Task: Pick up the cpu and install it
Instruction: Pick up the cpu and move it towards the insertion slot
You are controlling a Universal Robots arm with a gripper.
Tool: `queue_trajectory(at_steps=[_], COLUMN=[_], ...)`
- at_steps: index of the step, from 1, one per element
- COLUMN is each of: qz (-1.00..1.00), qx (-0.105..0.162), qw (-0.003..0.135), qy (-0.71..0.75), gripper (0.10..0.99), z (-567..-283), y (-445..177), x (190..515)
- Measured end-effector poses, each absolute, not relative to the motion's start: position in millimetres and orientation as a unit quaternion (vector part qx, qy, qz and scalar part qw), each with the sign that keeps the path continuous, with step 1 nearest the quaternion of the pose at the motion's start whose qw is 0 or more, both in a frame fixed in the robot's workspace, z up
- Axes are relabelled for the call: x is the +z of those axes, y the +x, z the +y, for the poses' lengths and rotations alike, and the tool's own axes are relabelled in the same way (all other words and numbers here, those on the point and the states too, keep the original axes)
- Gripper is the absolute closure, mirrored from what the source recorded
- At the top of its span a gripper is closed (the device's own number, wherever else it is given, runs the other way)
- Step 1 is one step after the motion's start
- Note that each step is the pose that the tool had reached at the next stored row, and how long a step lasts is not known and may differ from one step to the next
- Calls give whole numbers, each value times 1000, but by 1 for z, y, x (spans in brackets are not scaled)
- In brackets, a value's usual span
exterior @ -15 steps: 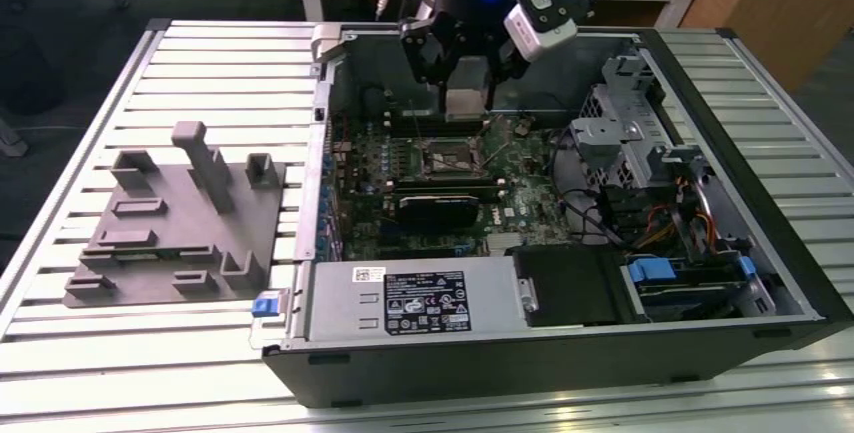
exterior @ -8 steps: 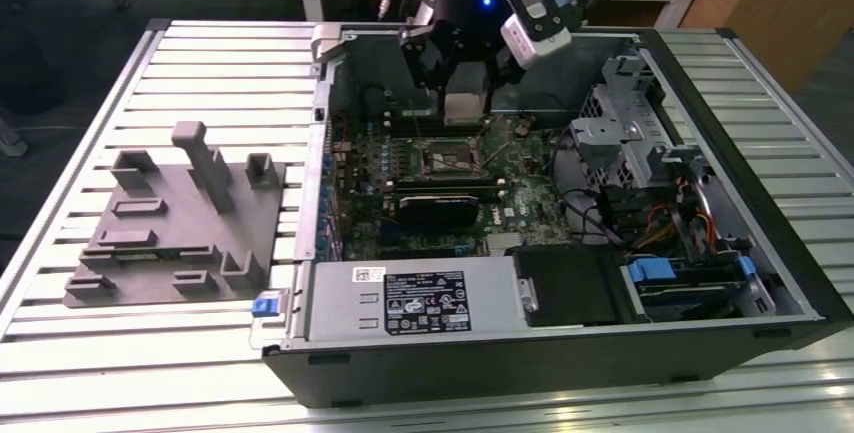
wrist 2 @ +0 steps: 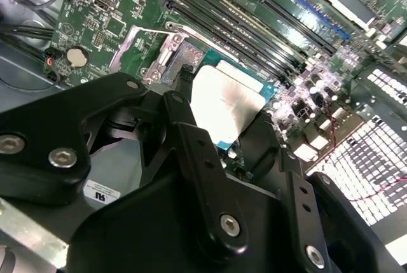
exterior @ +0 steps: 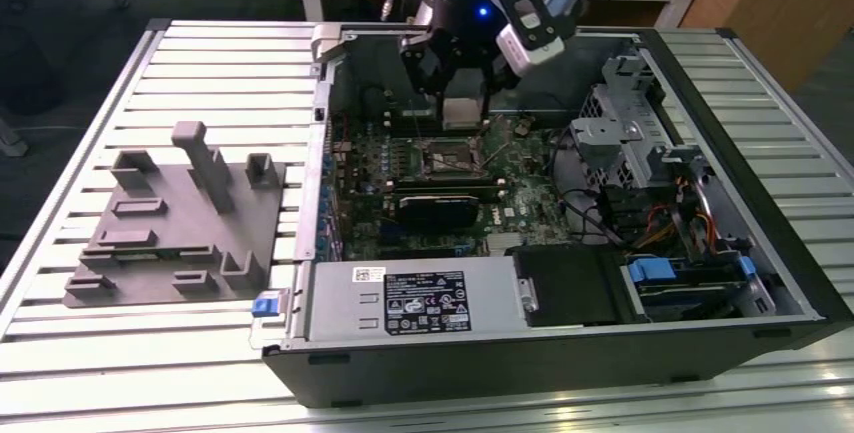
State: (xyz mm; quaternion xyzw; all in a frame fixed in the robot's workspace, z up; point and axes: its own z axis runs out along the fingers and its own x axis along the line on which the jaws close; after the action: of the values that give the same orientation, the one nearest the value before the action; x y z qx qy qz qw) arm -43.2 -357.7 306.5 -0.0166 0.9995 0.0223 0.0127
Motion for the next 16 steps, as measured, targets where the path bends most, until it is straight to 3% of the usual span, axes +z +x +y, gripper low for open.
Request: queue_trajectory(at_steps=[16], qz=[1000], qx=[22], qw=[13], qy=[-17], gripper=[545], z=[-344], y=[-43], x=[285])
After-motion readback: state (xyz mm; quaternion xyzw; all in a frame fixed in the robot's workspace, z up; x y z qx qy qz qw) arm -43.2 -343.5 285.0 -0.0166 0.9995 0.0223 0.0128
